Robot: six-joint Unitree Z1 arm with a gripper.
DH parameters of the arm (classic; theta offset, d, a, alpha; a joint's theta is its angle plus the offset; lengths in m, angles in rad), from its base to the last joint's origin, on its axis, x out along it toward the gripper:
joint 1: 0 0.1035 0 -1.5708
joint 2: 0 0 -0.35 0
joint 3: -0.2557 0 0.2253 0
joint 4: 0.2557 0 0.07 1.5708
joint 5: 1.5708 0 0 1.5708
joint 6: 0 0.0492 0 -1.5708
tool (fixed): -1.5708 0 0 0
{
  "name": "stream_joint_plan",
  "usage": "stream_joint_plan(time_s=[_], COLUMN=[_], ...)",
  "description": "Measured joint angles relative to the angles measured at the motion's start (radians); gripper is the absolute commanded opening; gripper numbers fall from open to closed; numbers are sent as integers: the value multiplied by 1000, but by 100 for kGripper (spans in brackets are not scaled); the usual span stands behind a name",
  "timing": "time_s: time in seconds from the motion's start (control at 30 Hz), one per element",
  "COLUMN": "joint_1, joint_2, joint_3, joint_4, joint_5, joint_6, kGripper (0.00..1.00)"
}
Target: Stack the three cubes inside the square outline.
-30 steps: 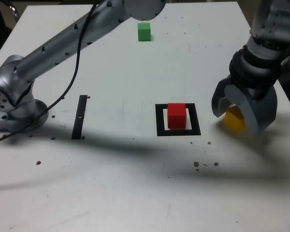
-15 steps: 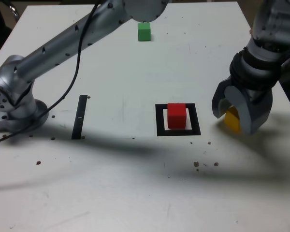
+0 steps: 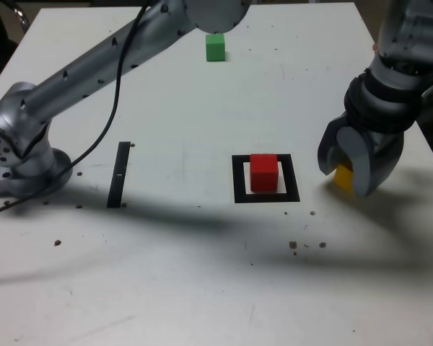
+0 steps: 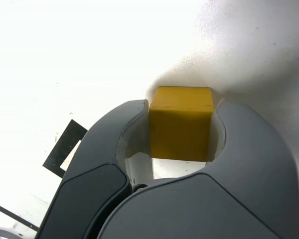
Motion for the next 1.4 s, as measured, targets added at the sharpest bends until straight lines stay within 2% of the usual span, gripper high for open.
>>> stream_joint_plan(time_s=[0.3,0.4,0.6,0.93,1.1,1.4], joint_1=[-1,-2,-3,17,37,52], joint_2=[-4,-36,-167,-346,-381,-402], joint_3=[-1,17,102,349,444,506], joint_4=[6,6,9,9,8,5], joint_5=[0,-1,-22,-66,-91,-110], joint_6=[-28,-84,-230,-519,-604,-653], kGripper=[27,27,27,27,27,26])
